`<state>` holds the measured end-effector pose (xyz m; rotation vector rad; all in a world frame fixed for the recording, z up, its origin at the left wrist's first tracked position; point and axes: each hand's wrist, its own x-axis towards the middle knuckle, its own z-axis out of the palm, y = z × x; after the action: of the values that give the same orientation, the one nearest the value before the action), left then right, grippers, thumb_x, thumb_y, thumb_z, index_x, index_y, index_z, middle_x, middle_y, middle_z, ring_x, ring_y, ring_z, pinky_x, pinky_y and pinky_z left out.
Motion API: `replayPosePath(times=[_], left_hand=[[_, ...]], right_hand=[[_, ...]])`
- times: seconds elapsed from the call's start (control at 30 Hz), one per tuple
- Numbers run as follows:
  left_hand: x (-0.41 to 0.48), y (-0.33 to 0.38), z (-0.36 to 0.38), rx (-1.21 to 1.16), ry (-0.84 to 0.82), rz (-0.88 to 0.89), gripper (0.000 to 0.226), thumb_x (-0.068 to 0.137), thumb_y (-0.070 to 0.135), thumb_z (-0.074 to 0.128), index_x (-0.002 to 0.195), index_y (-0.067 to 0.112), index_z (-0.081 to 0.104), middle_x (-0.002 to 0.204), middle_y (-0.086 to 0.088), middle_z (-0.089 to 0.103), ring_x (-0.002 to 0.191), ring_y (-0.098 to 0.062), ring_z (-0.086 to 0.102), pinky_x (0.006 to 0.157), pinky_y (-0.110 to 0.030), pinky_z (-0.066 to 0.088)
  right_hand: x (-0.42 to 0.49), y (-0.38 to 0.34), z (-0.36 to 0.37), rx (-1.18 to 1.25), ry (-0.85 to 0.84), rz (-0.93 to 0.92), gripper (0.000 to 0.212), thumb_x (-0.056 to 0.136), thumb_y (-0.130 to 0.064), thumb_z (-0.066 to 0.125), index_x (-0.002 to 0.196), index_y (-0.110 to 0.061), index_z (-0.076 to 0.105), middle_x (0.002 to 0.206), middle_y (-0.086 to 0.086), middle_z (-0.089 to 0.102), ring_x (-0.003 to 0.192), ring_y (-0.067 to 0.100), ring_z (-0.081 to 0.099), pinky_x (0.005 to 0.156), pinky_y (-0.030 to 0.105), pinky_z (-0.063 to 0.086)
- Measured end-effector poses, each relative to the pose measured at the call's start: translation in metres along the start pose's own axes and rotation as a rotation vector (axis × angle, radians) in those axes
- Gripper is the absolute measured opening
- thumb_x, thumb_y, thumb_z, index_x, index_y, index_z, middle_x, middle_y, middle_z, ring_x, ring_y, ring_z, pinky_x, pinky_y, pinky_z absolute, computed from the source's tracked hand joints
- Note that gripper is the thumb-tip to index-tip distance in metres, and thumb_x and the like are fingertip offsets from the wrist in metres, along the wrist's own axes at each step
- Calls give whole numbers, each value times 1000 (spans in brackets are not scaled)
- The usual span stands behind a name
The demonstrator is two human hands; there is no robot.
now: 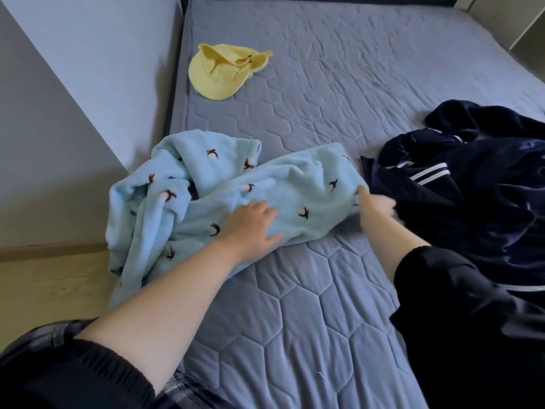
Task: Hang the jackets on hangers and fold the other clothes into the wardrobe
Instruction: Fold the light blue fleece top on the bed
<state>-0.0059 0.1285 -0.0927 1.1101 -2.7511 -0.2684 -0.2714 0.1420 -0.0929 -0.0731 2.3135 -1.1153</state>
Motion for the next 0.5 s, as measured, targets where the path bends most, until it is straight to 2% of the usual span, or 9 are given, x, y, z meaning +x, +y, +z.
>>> replayPosePath(times=[0.07, 0.13, 0.2, 0.27, 0.33, 0.4, 0.43, 0.5], left_hand=[[-7, 13, 11, 126, -271, 4, 52, 84, 54, 56, 120, 18, 48, 119, -3, 48, 110, -25, 48, 79, -37, 42], [-8, 21, 15, 155, -322, -65, 39, 86, 34, 59, 118, 18, 44, 119, -3, 45, 110, -25, 48, 71, -37, 40], [-4, 25, 9, 58, -277, -162, 22, 85, 11, 53, 105, 15, 47, 112, -5, 48, 104, -28, 52, 67, -35, 37], [2, 27, 0, -146, -243, -209, 13, 81, 7, 51, 84, 17, 43, 94, -3, 51, 88, -29, 53, 65, -33, 35], [4, 35, -8, -291, -236, -184, 20, 75, 8, 52, 70, 18, 36, 76, 0, 48, 76, -28, 50, 60, -32, 33], [0, 41, -4, -311, -345, -157, 16, 73, 9, 53, 70, 17, 40, 74, -2, 50, 76, -28, 52, 60, -33, 36], [-5, 43, 0, -282, -431, -143, 11, 74, 10, 53, 74, 19, 46, 80, -3, 54, 81, -28, 54, 63, -33, 40], [-17, 45, 14, -155, -520, -102, 16, 78, 13, 56, 93, 20, 54, 100, -3, 55, 96, -26, 56, 72, -34, 43]], right_hand=[[-6, 16, 6, 193, -184, 112, 54, 82, -41, 67, 121, -5, 54, 98, 6, 63, 79, 21, 59, 76, 33, 49], [-10, 15, 7, 240, -266, 140, 36, 87, -33, 63, 113, -9, 56, 79, 4, 59, 66, 17, 56, 67, 30, 52], [-9, 5, 1, 268, -241, 59, 34, 92, -28, 56, 120, -8, 55, 89, 7, 62, 77, 18, 58, 78, 31, 54], [-3, -10, -13, 314, -14, -136, 26, 97, -23, 47, 116, -6, 55, 101, 8, 59, 88, 19, 56, 74, 25, 47], [-2, -14, -29, 340, 145, -231, 21, 96, -11, 43, 115, -6, 51, 106, 7, 54, 93, 18, 53, 72, 19, 38], [4, 0, -32, 260, 124, -136, 31, 96, -9, 43, 127, -7, 47, 121, 10, 54, 105, 20, 53, 81, 23, 39], [4, 10, -32, 165, 46, -76, 36, 97, -14, 45, 132, -7, 46, 130, 12, 53, 115, 23, 52, 86, 26, 40], [-1, 27, -31, -41, -142, -16, 41, 98, -26, 47, 134, -6, 48, 136, 13, 52, 123, 27, 51, 85, 26, 43]])
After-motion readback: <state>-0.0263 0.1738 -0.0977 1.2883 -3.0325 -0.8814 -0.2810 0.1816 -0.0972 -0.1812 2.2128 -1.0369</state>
